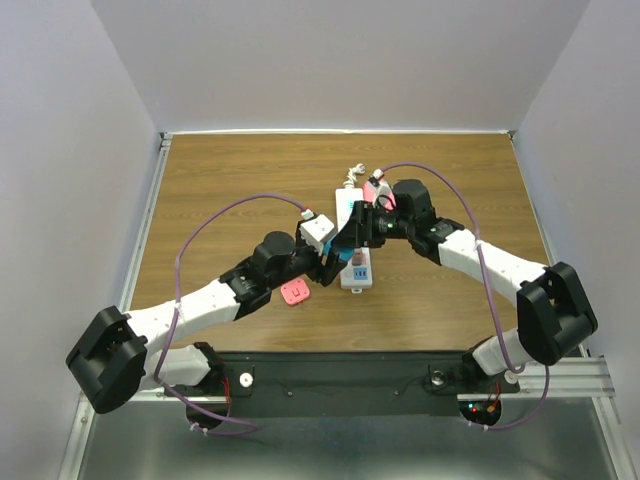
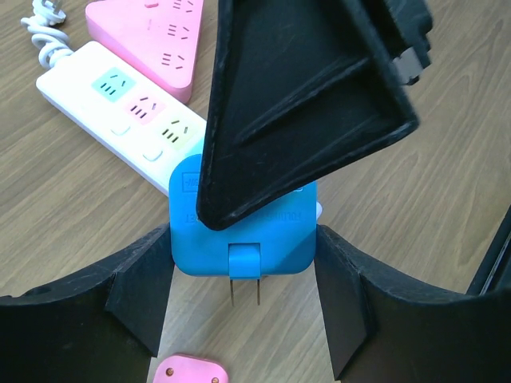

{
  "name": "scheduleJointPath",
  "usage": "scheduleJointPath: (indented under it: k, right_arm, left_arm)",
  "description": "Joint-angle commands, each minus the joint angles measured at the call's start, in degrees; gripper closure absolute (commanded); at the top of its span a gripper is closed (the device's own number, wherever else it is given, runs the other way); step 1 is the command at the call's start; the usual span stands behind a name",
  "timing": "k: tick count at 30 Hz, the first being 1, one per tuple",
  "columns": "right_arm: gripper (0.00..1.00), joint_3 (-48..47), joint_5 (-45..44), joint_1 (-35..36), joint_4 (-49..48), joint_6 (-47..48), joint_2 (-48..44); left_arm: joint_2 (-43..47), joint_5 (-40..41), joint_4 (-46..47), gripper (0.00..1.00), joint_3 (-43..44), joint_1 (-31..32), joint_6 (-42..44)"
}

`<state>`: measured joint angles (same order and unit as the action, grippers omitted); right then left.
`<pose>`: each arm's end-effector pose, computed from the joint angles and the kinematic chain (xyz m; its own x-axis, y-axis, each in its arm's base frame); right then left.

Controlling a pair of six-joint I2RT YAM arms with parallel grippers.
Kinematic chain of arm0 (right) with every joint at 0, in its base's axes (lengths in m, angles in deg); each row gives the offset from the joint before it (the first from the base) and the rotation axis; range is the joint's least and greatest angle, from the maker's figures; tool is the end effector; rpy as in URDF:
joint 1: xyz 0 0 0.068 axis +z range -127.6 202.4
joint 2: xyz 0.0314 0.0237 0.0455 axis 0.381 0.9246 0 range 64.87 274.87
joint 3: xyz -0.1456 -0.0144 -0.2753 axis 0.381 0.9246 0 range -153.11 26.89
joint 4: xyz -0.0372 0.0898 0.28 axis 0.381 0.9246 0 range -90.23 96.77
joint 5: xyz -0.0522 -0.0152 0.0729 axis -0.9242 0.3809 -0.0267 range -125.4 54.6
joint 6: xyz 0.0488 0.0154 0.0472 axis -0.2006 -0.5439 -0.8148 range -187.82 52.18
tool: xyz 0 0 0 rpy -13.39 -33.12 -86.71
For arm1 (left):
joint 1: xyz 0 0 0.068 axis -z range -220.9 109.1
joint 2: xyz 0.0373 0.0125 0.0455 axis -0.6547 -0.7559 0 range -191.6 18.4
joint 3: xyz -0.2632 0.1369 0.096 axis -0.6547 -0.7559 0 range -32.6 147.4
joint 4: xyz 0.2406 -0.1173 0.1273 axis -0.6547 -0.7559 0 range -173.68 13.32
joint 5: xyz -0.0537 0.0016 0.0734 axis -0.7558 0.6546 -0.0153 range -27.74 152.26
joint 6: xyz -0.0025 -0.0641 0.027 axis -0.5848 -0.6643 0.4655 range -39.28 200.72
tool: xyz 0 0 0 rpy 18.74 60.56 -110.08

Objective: Insert the plug

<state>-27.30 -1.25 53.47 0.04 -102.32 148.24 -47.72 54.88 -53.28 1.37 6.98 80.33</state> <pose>0.2967 0.2159 0.2710 -0.8261 0.0494 -0.5614 -0.4586 0.5199 0.7207 0.1933 -0.2246 0.2725 -0.1076 0.1090 -0.9882 0.8200 0.5718 -0.0262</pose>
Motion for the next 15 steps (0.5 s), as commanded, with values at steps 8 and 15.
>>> scheduleJointPath:
  k: [8, 15]
  right_arm:
    - [0.84, 1.46, 5.22, -0.48, -4.58, 0.22, 0.65]
    - [1.0, 2.07, 0.49, -1.09, -4.58, 1.19, -0.84]
  left_arm:
    - [-0.4, 3.06, 4.2, 0.88, 0.74, 0.73, 0.65]
    - [0.03, 4.91, 6.13, 0.24, -0.14, 0.73, -1.99]
